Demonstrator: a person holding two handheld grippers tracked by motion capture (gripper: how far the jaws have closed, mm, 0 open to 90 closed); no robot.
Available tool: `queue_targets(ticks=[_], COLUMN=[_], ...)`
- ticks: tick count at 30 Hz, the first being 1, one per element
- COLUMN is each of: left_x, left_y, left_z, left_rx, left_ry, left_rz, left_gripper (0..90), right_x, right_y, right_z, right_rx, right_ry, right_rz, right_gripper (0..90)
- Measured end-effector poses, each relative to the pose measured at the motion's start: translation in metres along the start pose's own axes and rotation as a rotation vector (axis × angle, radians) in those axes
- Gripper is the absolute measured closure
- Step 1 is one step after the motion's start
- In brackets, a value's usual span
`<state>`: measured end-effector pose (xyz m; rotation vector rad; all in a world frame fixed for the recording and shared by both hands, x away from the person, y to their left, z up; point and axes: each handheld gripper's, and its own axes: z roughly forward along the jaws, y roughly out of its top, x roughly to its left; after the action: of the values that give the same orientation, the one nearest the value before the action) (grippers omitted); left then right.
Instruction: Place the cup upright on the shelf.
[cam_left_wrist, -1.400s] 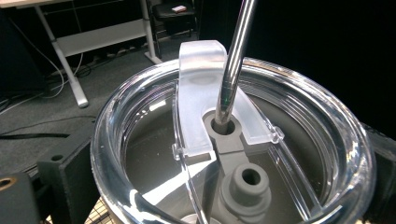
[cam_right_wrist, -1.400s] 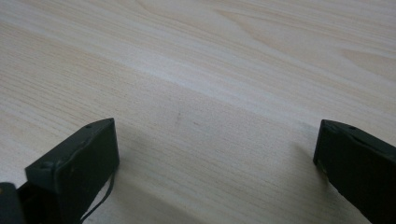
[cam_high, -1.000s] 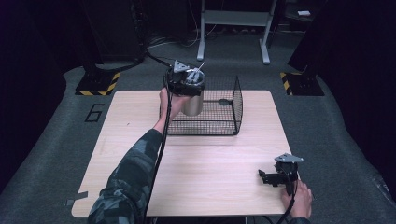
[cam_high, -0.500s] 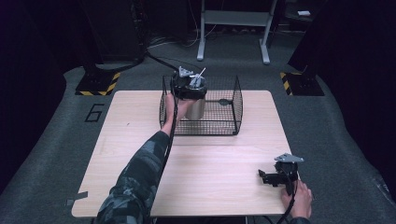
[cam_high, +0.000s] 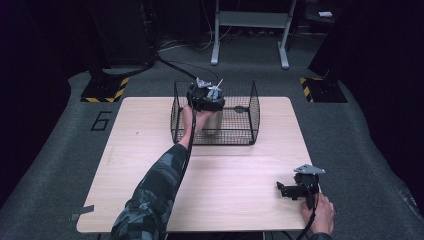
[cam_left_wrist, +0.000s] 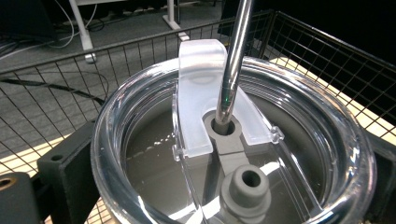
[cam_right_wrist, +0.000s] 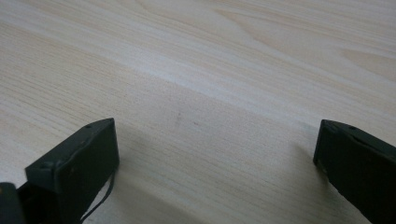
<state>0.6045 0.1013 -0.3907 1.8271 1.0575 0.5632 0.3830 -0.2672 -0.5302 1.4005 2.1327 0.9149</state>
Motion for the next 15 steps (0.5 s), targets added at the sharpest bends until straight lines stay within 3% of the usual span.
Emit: queue_targets(ticks=[15], left_x=[-0.005], left_y=[-0.009], left_z=[0.011], left_rx=[0.034], left_ry=[0.021], left_rz=[-0.009], left_gripper=[3.6], right_x=[0.000], right_y=[0.000], right_z=[0.000], right_rx=[0.000], right_ry=[0.001], right_rz=[0.001], right_gripper=[0.0])
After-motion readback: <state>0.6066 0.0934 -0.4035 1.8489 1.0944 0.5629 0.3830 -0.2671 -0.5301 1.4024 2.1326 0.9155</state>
